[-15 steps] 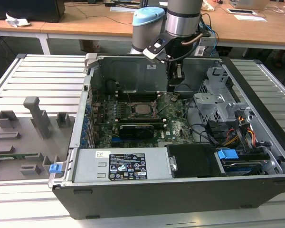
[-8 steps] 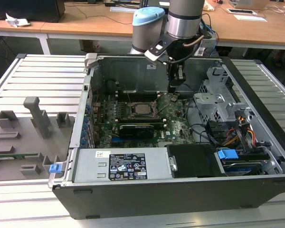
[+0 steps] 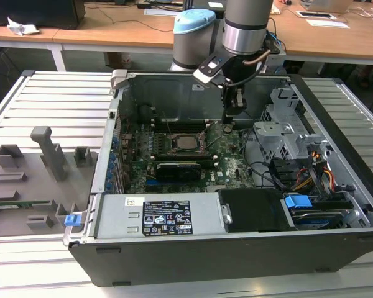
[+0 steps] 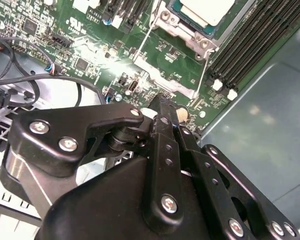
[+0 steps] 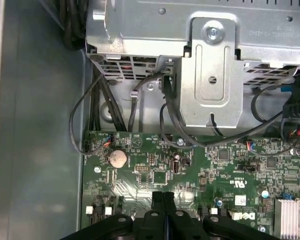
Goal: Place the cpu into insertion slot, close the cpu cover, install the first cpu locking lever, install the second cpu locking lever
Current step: 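Close the cpu cover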
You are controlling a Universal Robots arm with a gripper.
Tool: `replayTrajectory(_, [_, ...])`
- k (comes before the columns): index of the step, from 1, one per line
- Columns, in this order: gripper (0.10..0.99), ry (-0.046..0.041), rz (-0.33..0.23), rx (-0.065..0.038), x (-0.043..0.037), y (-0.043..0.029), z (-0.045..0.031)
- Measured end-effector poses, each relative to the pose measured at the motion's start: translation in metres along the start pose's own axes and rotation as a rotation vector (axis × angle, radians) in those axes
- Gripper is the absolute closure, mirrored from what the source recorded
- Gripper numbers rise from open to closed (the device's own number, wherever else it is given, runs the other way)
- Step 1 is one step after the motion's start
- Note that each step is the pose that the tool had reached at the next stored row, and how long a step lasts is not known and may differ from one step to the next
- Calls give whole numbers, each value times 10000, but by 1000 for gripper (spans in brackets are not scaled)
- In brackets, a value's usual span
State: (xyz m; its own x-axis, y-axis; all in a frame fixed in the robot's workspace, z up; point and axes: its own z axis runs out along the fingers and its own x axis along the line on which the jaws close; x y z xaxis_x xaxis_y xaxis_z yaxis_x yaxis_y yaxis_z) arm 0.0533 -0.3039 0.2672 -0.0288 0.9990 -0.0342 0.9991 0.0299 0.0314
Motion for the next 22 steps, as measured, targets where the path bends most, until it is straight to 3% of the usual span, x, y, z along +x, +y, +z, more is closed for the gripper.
replayTrajectory(7, [980,-45,-6,8,-15,18,133])
replayTrajectory(13, [980,-56,-9,10,-29,-25,153])
replayTrajectory(22, [980,-57,-43,9,-30,-290,165])
